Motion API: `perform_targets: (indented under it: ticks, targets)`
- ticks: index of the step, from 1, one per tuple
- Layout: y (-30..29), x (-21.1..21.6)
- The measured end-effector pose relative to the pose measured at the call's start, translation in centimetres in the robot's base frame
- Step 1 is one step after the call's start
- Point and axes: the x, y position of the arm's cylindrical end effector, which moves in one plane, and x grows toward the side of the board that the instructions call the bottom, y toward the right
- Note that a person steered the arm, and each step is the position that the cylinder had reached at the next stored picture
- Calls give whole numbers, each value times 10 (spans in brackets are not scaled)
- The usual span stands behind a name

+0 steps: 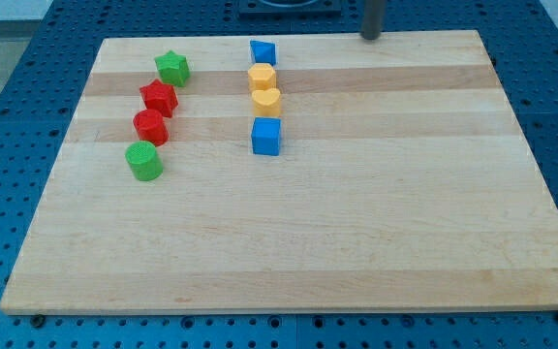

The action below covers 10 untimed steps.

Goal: Nudge the blue triangle right a bit

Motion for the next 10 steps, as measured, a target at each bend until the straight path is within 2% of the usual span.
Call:
perform_targets:
  ticks: [1, 2, 4, 5, 6, 8, 10]
  targets:
    - [-8, 2]
    - [-65, 1]
    - [-270, 1]
    - [-282, 44]
    - [-275, 66]
    - [-216, 51]
    - [-212, 36]
